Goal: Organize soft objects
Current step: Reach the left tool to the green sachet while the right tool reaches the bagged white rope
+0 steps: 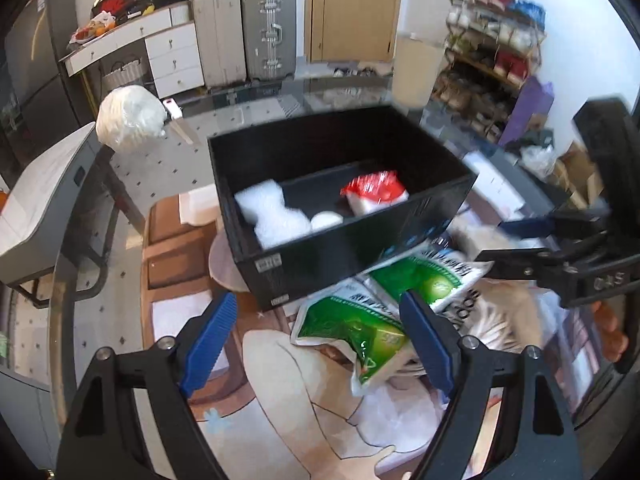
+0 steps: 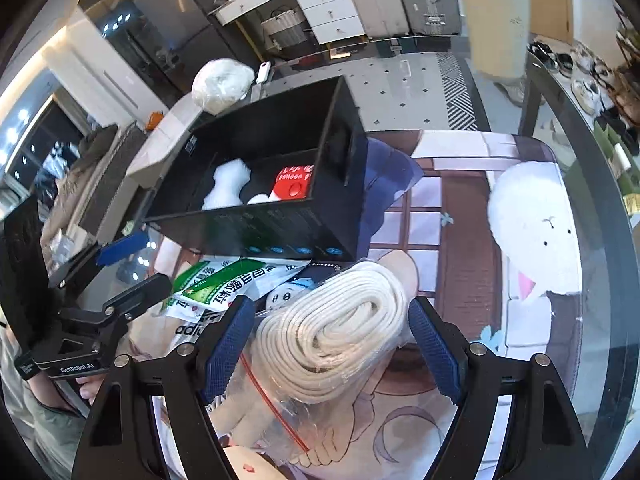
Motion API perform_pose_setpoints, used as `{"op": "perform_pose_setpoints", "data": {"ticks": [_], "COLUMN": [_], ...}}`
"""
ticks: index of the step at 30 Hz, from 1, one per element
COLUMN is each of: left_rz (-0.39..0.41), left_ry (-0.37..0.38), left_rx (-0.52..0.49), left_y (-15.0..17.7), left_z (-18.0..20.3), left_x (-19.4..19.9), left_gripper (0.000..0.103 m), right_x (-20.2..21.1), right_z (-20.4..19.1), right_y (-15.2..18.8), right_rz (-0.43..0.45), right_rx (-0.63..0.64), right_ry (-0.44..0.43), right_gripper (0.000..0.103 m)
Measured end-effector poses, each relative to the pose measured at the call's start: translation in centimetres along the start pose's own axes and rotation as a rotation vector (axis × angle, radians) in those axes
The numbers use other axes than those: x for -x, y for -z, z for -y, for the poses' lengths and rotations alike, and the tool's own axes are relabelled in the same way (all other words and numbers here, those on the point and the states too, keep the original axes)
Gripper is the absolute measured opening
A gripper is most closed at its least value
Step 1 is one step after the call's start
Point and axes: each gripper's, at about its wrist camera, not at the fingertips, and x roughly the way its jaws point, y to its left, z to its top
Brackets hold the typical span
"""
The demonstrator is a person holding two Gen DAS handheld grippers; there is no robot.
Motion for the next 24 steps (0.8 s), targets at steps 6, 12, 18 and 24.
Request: {"op": "perform_pose_setpoints", "data": {"ticks": [6, 12, 18, 24], "left_rz": [-0.009, -0.044, -0.004, 0.01], "left_ry": [-0.007, -0.016, 0.026, 0.034], "left_rx": [-0.048, -0.011, 0.018, 0.033], "left_y": [1.8, 3.9, 2.3, 1.0], "left_z": [-0.4, -2.7, -1.6, -0.4], "left_x": [0.7, 1.3, 2.0, 1.8], "left_gripper": [0.085, 0.084, 0.084, 0.085], "right_x": [-0.1, 0.7, 0.0, 0.4], "right_z": [0.2, 3.1, 2.0, 1.7], "right_y": [1.2, 2.4, 1.8, 1.4], "right_rz": [-0.039, -0.059, -0.056, -0.029], "right_rx": [0.05, 0.017, 0.033, 0.035], "right_ry": [0.044, 0.102, 0.101, 0.109], "right_gripper": [0.083, 0.083, 0.083, 0.083]}}
